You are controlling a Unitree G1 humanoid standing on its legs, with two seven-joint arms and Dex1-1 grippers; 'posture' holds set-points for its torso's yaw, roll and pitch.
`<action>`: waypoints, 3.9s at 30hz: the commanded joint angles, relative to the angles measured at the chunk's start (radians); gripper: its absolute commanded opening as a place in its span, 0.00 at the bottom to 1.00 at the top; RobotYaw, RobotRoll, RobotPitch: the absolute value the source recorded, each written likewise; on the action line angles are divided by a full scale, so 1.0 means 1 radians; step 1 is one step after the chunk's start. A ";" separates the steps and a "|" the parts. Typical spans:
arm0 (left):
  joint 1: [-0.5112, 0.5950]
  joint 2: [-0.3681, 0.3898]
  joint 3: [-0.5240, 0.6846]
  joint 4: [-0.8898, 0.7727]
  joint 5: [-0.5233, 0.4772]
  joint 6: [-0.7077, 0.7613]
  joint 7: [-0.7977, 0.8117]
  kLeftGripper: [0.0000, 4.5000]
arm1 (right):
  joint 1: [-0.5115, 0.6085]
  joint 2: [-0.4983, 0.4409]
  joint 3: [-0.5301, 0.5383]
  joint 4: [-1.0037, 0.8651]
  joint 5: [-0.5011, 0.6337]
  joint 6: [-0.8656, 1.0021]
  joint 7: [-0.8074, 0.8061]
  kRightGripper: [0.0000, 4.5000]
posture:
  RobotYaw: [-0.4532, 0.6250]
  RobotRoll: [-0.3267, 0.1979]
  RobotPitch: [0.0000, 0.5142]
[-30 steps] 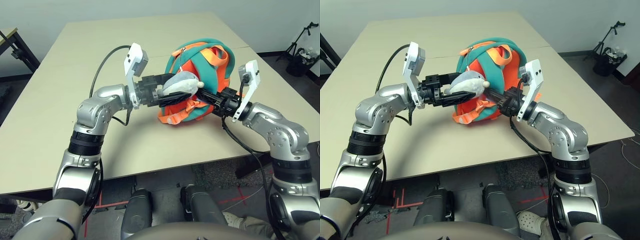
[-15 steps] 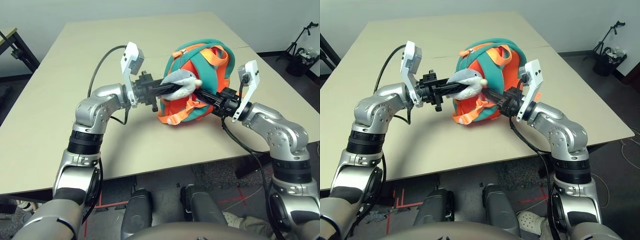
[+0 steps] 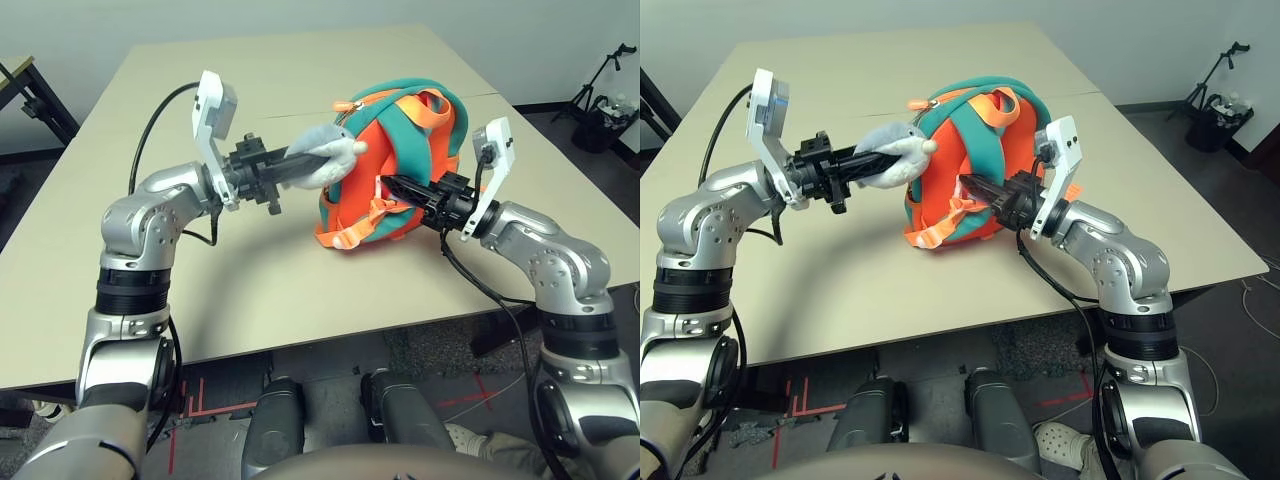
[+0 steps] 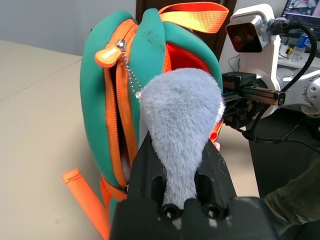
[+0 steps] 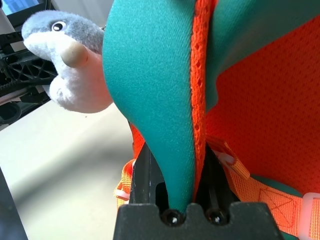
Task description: Put the pencil case into the backpack and zip it.
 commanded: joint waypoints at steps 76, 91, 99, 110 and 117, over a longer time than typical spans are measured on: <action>0.519 0.367 0.328 -0.185 -0.193 0.284 -0.049 1.00 | -0.038 -0.490 0.090 0.013 -0.047 0.013 0.500 1.00 | 0.47 0.62 0.16; 0.495 0.238 0.419 -0.013 0.007 -0.001 0.246 1.00 | -0.203 -0.488 0.007 0.667 -0.314 -0.286 0.349 1.00 | 0.49 0.62 0.17; 0.455 0.108 0.387 0.158 0.198 -0.261 0.436 1.00 | -0.204 -0.309 -0.128 0.944 -0.338 -0.517 0.088 1.00 | 0.49 0.62 0.16; 0.326 0.027 0.400 0.406 0.364 -0.580 0.687 1.00 | -0.254 -0.194 -0.260 1.196 -0.342 -0.823 -0.232 1.00 | 0.46 0.62 0.13; 0.248 -0.020 0.359 0.503 0.394 -0.652 0.736 1.00 | -0.303 -0.196 -0.267 1.316 -0.380 -0.914 -0.312 1.00 | 0.45 0.62 0.14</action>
